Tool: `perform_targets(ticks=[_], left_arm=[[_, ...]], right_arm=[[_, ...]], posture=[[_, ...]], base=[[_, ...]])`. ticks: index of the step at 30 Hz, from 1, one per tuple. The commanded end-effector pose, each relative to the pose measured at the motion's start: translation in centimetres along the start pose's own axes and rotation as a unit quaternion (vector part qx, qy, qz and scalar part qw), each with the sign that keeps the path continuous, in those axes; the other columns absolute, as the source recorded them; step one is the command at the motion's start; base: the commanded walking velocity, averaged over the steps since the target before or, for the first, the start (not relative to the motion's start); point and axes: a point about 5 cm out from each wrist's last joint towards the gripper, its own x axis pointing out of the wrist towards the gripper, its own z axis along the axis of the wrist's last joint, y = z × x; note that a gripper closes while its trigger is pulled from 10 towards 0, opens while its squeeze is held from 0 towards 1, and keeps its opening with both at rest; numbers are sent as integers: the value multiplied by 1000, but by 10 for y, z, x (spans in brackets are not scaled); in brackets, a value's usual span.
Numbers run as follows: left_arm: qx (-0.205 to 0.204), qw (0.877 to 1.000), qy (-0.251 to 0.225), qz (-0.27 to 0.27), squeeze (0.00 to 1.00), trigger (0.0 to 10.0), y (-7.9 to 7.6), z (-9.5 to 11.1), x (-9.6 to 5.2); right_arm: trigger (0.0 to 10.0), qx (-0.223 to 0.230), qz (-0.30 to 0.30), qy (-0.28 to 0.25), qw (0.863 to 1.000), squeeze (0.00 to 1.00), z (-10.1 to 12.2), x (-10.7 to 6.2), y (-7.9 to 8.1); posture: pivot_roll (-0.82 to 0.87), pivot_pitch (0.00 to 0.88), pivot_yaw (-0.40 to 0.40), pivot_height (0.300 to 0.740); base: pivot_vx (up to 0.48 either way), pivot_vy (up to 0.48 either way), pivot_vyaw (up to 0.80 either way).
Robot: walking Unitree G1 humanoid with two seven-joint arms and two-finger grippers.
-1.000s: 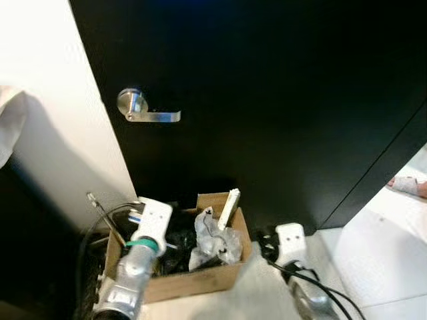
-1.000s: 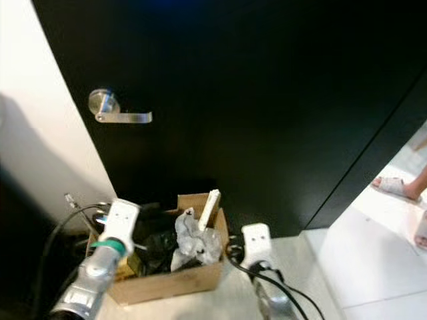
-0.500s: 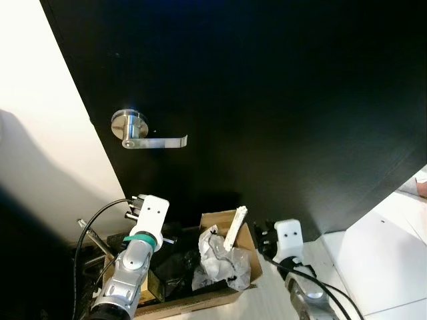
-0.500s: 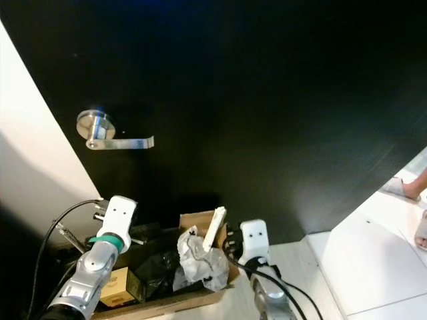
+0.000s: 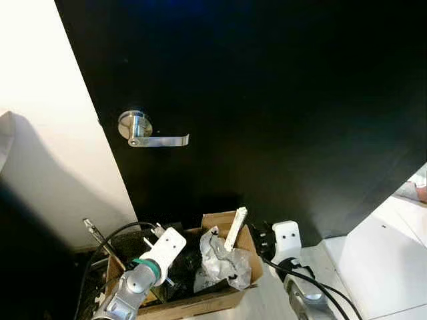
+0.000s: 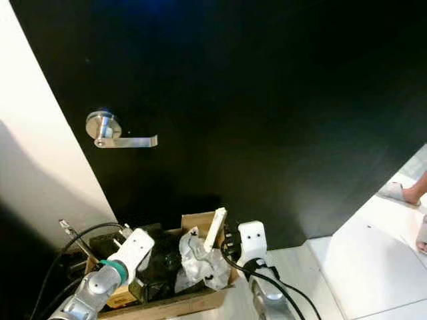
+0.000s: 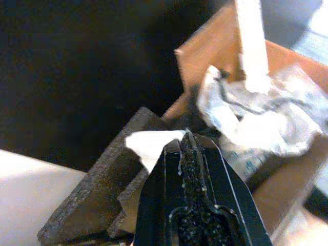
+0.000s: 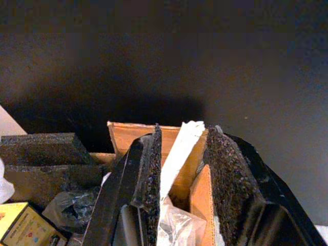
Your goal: Clean up the room
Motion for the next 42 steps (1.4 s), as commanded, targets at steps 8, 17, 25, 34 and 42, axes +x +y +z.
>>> perform_targets(ticks=[8, 17, 25, 34, 42], left_arm=[[0, 997, 26, 68, 176, 10000, 5, 15, 19], [-51, 997, 32, 46, 0, 10000, 7, 5, 15], [-125, 992, -8, 32, 0, 10000, 9, 10, 13], [-81, 995, -61, -5, 1000, 10000, 5, 19, 3], [-81, 994, -71, 37, 376, 10000, 13, 31, 7]], right_arm=[[10000, 2, 22, 6, 1000, 0, -3, -4, 11], [10000, 2, 7, 5, 1000, 0, -5, -12, 3], [10000, 3, 7, 2, 1000, 0, -1, -11, 3], [10000, 3, 12, -3, 1000, 0, 4, -8, 4], [10000, 4, 16, 0, 1000, 0, 3, -9, 7]], posture=[[-98, 127, 34, 740], [-110, 141, 39, 740], [-98, 139, 34, 740], [-86, 143, 25, 740], [-87, 147, 30, 740]], base=[[0, 0, 0], [0, 0, 0], [0, 0, 0], [0, 0, 0], [0, 0, 0]])
